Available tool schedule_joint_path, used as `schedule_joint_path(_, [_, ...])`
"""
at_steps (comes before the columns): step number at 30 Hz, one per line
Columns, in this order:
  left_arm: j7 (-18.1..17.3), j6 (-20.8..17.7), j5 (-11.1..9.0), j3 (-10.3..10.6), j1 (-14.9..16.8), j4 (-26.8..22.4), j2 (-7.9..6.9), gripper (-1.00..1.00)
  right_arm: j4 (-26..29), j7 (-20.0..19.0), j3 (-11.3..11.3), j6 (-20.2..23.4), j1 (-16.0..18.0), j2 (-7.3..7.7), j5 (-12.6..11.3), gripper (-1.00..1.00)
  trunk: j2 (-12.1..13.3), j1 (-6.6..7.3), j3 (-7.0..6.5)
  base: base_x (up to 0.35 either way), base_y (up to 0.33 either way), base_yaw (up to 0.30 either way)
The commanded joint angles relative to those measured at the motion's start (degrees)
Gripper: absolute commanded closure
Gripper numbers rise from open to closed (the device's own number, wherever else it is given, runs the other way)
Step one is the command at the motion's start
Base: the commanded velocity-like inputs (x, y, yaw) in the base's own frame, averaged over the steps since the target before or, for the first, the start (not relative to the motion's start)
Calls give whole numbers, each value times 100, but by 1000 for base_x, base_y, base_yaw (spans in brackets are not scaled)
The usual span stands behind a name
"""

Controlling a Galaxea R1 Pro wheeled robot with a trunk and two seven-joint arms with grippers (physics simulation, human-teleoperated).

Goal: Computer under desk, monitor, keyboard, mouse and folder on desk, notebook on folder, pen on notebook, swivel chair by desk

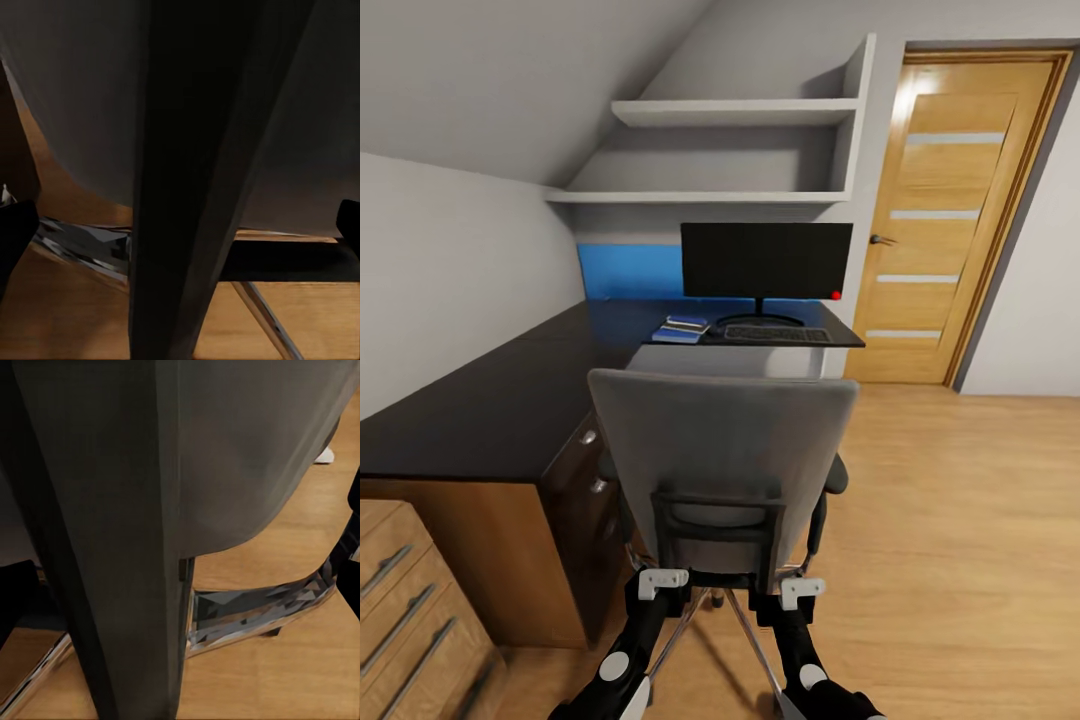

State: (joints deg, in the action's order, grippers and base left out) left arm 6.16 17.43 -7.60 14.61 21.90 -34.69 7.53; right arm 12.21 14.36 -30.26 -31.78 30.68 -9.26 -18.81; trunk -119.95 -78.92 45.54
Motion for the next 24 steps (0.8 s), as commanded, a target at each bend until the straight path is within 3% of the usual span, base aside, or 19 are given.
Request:
schedule_joint_path(1, [43, 24, -49, 42, 7, -3, -6, -100, 1, 31, -38, -21, 8, 1, -18, -100, -2, -2, 4, 292, 0, 0])
schedule_joint_path(8, [43, 24, -49, 43, 7, -3, -6, -100, 3, 32, -33, -21, 8, 3, -25, -100, -2, -2, 4, 292, -64, 0])
schedule_joint_path(24, [43, 24, -49, 41, 7, -3, -14, -100, 0, 32, -41, -21, 8, -5, -23, -100, -2, -2, 4, 292, -169, 0])
